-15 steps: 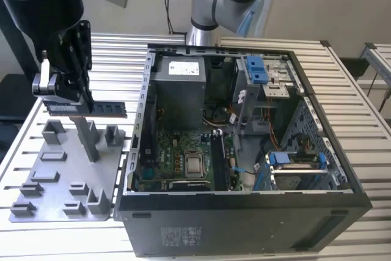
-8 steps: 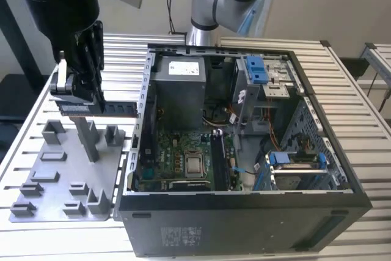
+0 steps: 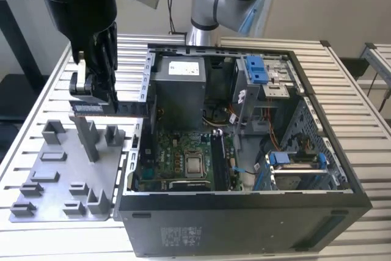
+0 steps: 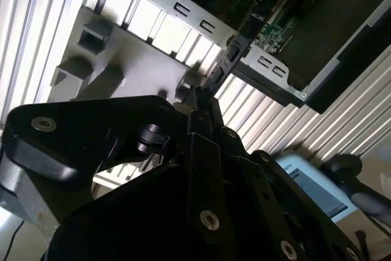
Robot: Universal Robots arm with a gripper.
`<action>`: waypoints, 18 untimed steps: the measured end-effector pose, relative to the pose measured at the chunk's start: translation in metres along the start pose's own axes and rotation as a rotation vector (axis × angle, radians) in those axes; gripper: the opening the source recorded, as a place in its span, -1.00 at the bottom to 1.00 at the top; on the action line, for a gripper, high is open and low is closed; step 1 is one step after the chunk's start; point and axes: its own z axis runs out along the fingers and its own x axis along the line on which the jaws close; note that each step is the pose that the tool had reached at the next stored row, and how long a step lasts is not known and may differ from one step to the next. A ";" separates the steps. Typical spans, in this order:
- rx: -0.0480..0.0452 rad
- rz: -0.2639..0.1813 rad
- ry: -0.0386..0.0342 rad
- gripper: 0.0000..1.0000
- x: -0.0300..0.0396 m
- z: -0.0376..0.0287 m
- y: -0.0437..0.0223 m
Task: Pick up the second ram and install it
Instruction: 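Pick up the second ram and move it above second insertion slot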
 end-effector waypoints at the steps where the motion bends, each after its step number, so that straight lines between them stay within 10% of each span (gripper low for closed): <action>1: 0.0000 0.000 0.0001 -0.72 -0.0001 0.0000 -0.0028; 18: 0.0000 0.000 0.0000 -0.72 -0.0014 0.0004 -0.0599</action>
